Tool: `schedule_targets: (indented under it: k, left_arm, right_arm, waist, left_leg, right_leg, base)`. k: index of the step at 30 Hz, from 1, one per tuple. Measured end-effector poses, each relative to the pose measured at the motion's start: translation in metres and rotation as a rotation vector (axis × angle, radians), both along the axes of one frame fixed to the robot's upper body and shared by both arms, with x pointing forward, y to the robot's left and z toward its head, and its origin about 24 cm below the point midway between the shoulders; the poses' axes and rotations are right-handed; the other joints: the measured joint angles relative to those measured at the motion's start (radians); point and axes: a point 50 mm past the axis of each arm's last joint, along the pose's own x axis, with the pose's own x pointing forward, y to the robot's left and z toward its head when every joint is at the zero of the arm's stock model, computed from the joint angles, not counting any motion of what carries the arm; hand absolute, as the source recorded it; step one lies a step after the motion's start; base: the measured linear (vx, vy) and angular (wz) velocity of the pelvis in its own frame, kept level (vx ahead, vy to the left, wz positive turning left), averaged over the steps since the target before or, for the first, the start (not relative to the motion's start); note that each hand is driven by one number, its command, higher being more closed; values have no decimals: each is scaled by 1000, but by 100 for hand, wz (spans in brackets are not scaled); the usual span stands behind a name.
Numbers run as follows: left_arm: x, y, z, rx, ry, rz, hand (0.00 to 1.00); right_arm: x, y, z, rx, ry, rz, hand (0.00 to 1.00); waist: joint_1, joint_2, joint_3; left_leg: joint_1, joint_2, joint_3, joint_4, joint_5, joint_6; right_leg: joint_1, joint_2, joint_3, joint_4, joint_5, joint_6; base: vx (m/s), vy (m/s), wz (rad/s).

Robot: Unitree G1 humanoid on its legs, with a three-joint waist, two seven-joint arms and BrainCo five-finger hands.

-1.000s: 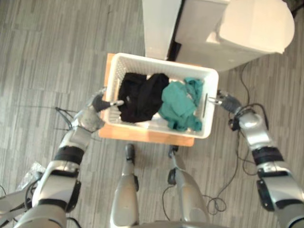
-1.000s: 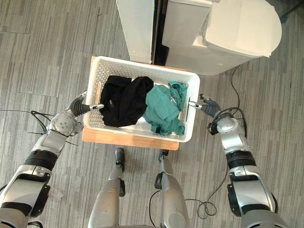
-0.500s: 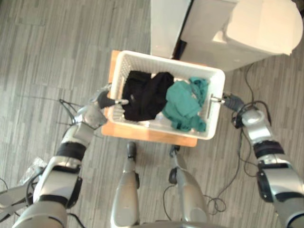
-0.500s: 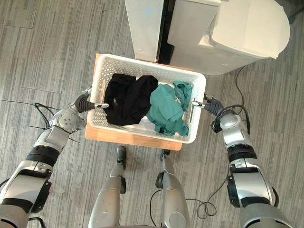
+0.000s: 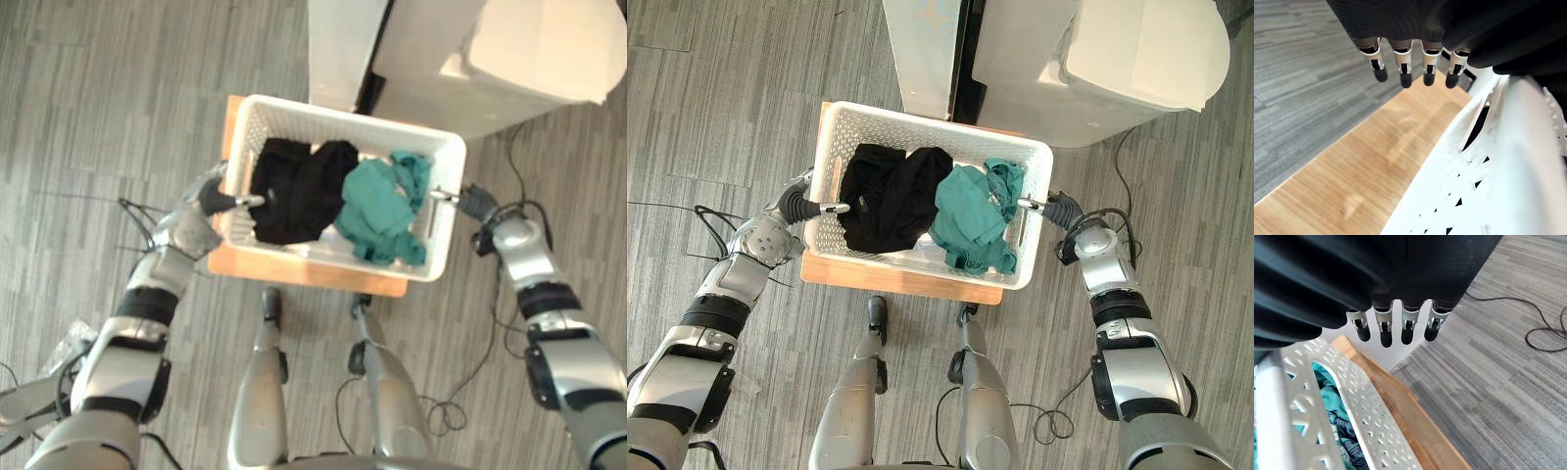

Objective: Pick up the laundry basket with both hands and put the clothes into the washing machine.

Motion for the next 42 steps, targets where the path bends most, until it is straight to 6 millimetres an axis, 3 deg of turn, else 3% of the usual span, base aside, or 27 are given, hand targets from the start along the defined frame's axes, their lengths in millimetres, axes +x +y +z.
schedule_targets:
  k: [3, 8, 13, 16, 20, 25, 31, 34, 36, 37, 40, 42]
  left_arm:
    - [0, -1, 6, -7, -26, -8, 0]
    - [0, -4, 15, -4, -62, -31, 0]
    - [-1, -7, 20, 5, -70, -61, 0]
    - [-2, -5, 24, 17, -82, -65, 0]
    - [-2, -9, 27, 21, -94, -82, 0]
    - [-4, -12, 29, 27, -96, -105, 0]
    - [-6, -13, 28, 45, -85, -115, 0]
    - [-5, -11, 26, 24, -83, -101, 0]
    - [-5, -10, 22, -10, -81, -87, 0]
    - [-5, -9, 21, -35, -89, -75, 0]
    - [-7, 0, 17, -91, -96, -35, 0]
    - [-7, 4, 14, -106, -87, -21, 0]
  right_arm:
    - [2, 12, 30, 49, -121, 41, 0]
    - [-4, 8, 73, 174, -288, 85, 0]
    - [-11, 12, 98, 259, -378, 179, 0]
    - [-16, 25, 110, 247, -410, 278, 0]
    - [-18, 32, 104, 164, -365, 333, 0]
    - [-24, 31, 56, 10, -169, 361, 0]
    - [-33, 29, 39, -72, -88, 404, 0]
    - [-32, 9, 52, -45, -136, 329, 0]
    - [-34, -25, 80, 15, -264, 164, 0]
    - [-41, -45, 100, 35, -357, 76, 0]
    - [-61, -77, 136, 88, -549, -62, 0]
    - [-70, -80, 148, 99, -617, -70, 0]
  waist:
    - [1, -8, 11]
    - [1, -26, 21]
    - [2, -32, 24]
    - [1, -44, 29]
    - [3, -49, 32]
    - [6, -53, 34]
    - [3, -53, 35]
    - [-1, -53, 35]
    - [2, -53, 35]
    - [4, -53, 35]
    - [0, -52, 36]
    - [-1, -52, 35]
  left_leg:
    - [-7, 1, -1, 10, -3, 0]
    - [-38, 5, -11, 72, -37, 3]
    - [-62, 11, -18, 123, -68, 5]
    - [-72, 14, -25, 159, -90, 5]
    - [-89, 12, -28, 189, -106, 11]
    - [-113, 14, -29, 237, -137, 19]
    - [-121, 15, -30, 254, -150, 26]
    - [-120, 16, -29, 251, -152, 29]
    - [-120, 18, -25, 246, -154, 32]
    - [-119, 21, -20, 234, -154, 33]
    - [-101, 38, -9, 201, -141, 31]
    - [-87, 39, 3, 184, -132, 31]
  right_leg:
    - [-1, 0, -2, 0, 1, 1]
    - [2, 1, -10, 0, 4, 3]
    - [5, 5, -13, 0, 8, 6]
    - [13, 12, -15, 0, 10, 5]
    - [14, 13, -18, 0, 10, 12]
    - [14, 13, -20, 1, 17, 21]
    - [14, 12, 4, 1, 36, 48]
    - [13, 13, 13, 1, 51, 67]
    - [6, 15, 25, 0, 72, 63]
    - [-2, 19, 36, 0, 93, 83]
    - [-15, 38, 45, 0, 155, 51]
    - [-16, 39, 62, 0, 160, 45]
  base:
    - [-32, 30, 2]
    - [-35, 39, 2]
    - [-31, 33, 1]
    - [-34, 27, -1]
    - [-40, 28, 3]
    - [-30, 42, -1]
    - [-18, 29, -2]
    - [-13, 29, -3]
    - [-14, 32, -11]
    - [-11, 31, -17]
    - [6, 15, -22]
    - [30, 3, -13]
